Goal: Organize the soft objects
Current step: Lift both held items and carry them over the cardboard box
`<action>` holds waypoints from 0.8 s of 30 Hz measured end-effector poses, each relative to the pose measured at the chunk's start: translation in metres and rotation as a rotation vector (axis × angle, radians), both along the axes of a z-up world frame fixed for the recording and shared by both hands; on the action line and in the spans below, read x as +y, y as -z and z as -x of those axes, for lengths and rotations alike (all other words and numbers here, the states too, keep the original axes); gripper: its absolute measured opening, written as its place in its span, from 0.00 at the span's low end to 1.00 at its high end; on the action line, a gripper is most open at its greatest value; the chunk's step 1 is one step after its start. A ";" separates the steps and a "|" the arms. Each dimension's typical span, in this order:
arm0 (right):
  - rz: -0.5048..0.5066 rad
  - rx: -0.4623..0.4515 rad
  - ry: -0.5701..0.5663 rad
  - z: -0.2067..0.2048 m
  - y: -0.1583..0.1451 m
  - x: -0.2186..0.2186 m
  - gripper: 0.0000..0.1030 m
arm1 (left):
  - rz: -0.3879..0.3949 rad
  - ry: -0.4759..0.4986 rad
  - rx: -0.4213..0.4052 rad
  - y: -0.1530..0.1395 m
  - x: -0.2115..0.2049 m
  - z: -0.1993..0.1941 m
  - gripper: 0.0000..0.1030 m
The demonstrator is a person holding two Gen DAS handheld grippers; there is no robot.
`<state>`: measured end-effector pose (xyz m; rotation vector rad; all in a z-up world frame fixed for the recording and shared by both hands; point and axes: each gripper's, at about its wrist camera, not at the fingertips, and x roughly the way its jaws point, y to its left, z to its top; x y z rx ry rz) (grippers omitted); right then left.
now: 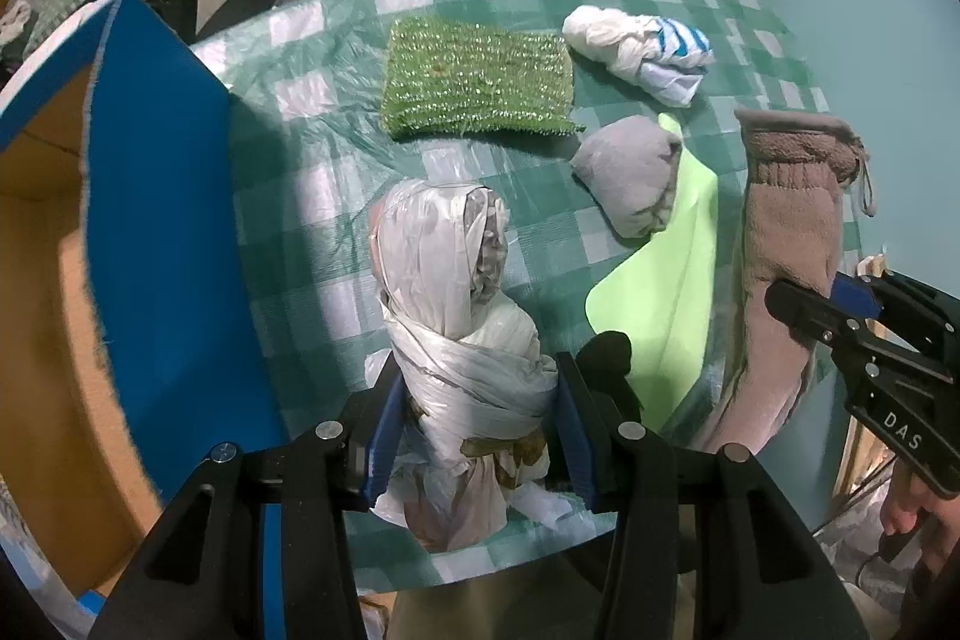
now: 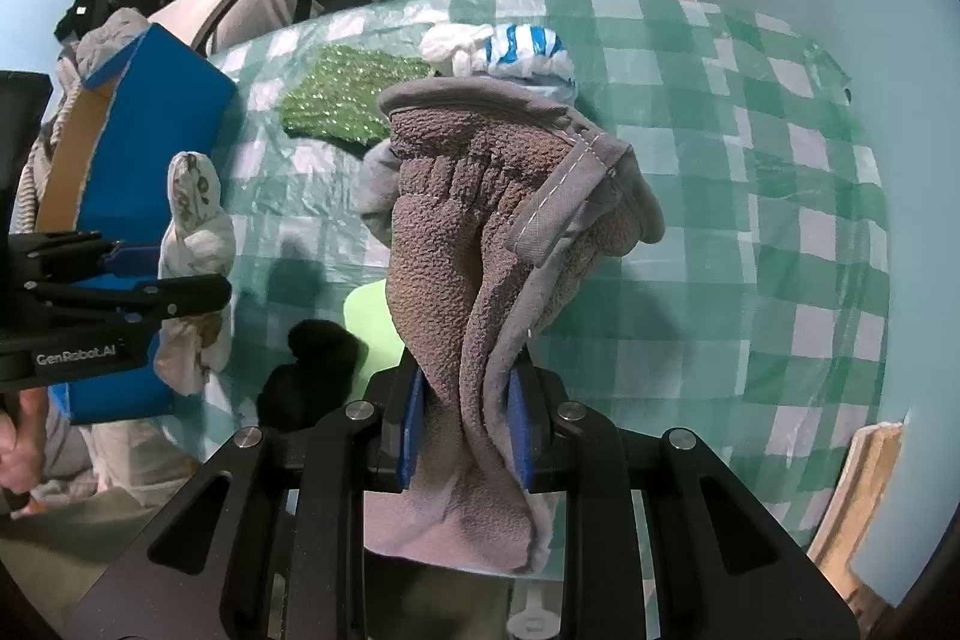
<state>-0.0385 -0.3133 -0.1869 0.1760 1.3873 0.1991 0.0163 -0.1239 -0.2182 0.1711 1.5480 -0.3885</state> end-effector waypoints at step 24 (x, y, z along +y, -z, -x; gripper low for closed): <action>-0.033 -0.118 -0.034 -0.002 -0.070 0.023 0.22 | 0.089 -0.037 -0.101 -0.078 0.041 0.017 0.46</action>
